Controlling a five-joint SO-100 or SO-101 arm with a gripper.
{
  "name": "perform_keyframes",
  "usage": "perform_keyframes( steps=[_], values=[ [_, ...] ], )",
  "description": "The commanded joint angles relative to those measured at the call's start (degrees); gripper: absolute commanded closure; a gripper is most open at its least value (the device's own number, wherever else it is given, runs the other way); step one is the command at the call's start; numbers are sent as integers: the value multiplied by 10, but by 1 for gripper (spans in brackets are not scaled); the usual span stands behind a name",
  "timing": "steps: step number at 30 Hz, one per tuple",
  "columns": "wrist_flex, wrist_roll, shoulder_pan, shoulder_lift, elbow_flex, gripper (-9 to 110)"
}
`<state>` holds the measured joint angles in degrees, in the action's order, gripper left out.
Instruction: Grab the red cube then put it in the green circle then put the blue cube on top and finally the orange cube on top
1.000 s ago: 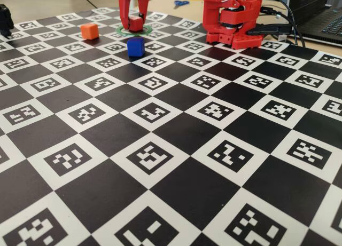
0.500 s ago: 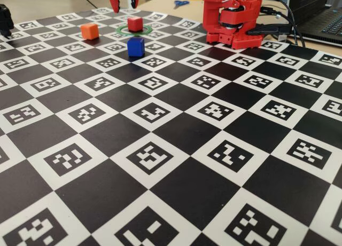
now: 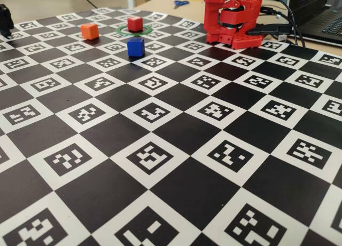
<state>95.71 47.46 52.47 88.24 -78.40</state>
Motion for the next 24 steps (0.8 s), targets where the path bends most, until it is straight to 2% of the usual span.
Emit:
perform_keyframes(
  steps=[1,15,20,24],
  values=[
    [17,-76,-48,77,13,71],
    [52,-436,-207,98,-10,71],
    [39,-504,-256,118,-49,73],
    [4,-547,-279,134,-98,70]
  ],
)
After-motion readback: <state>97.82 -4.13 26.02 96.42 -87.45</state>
